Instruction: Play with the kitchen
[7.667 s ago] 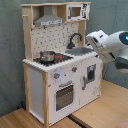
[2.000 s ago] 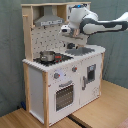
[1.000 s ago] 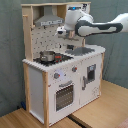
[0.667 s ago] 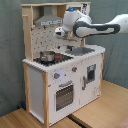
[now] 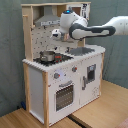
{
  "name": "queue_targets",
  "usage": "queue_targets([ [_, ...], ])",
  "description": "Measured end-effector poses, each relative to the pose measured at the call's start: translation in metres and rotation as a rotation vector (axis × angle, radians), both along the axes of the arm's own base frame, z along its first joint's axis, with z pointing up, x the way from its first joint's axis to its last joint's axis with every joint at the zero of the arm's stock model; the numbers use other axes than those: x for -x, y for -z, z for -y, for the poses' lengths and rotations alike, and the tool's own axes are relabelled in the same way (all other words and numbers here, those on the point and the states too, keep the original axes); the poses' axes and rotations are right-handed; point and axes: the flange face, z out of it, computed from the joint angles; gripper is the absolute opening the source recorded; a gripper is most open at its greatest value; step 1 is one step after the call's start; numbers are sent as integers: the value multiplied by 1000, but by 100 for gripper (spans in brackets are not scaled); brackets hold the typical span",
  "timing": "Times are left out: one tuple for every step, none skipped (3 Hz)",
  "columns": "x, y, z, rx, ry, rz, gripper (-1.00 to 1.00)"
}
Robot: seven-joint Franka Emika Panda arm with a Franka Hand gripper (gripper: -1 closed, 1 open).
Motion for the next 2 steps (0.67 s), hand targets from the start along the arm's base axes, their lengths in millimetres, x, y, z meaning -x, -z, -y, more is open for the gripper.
queue_targets([
  [-13, 7, -6, 8, -11, 1, 100],
  [-21, 13, -12, 12, -22, -3, 100],
])
